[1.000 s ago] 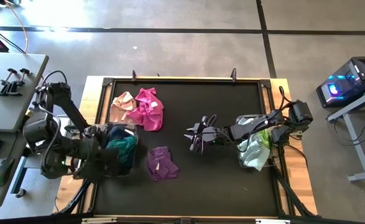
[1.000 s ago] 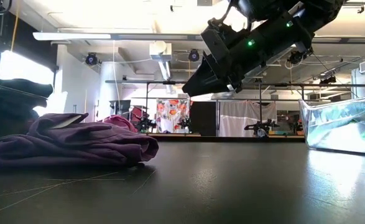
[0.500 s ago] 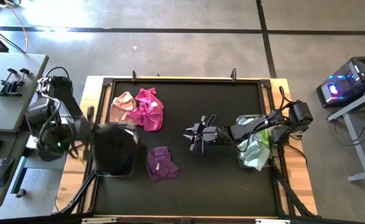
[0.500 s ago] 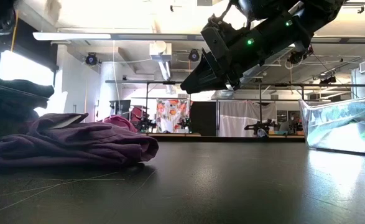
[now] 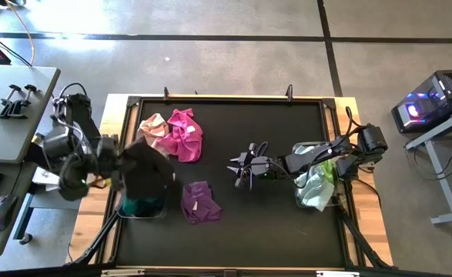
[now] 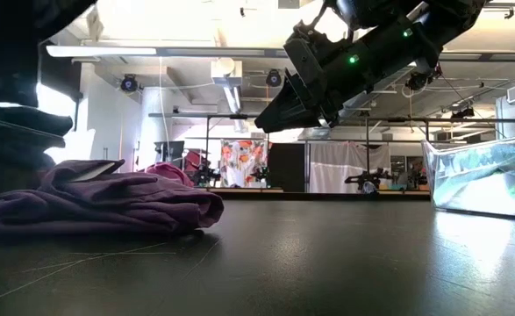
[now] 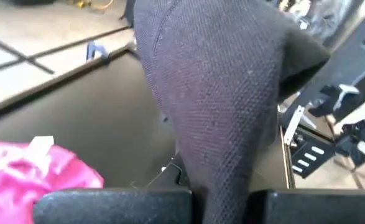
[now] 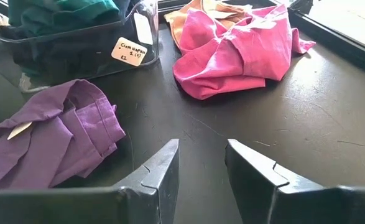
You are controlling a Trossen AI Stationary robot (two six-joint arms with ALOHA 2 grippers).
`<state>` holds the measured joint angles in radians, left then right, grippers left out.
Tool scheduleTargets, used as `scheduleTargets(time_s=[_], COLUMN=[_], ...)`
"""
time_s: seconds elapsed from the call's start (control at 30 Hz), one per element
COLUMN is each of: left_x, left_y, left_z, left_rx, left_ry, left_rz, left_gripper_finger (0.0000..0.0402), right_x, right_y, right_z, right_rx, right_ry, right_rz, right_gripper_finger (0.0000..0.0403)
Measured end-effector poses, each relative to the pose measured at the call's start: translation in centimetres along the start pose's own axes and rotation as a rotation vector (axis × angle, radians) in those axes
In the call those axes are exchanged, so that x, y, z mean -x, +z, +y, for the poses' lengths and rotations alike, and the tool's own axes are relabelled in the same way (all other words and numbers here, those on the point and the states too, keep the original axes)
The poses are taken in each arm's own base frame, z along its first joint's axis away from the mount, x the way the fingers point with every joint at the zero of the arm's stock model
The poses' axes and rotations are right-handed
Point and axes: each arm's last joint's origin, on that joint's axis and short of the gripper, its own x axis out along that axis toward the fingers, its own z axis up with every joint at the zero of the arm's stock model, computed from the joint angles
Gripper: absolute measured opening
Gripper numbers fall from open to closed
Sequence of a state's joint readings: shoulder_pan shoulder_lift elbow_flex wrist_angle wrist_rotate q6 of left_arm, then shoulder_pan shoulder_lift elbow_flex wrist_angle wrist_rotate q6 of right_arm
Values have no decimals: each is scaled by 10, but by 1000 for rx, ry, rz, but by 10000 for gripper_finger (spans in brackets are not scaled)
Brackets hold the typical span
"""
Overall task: Sort towels by color in basket
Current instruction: Put the black towel into the left transparent bin
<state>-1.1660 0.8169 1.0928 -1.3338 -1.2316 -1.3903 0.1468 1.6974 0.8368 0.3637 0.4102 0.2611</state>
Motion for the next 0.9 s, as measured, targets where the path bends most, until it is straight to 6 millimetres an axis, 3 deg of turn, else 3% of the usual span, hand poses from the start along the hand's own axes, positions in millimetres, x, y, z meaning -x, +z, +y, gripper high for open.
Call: scheduleTargets(time_s=[0.17,0.3,0.5,0.63,0.77,0.9], left_x=[-9,-15,-22,-26,-28,-30], left_y=[-31,-54,-89,-108,-114,-115], left_z=[7,25,55,64,58,55], left_rx=[34,59,52,-22,-90,-95], left_ry=[33,82,197,240,191,197], left_rz=[62,118,298,434,482,489], left_gripper_finger=[1,1,1,1,4,37], right_x=[0,0,0,0,0,0], right_y=[0,0,0,0,1,2], right_z=[0,0,0,0,0,0], right_rx=[0,4,3,0,-4,-8], right_ry=[1,1,1,1,3,5], right_rz=[0,0,0,0,-9,-17], right_gripper_finger=[126,126,126,126,126,126])
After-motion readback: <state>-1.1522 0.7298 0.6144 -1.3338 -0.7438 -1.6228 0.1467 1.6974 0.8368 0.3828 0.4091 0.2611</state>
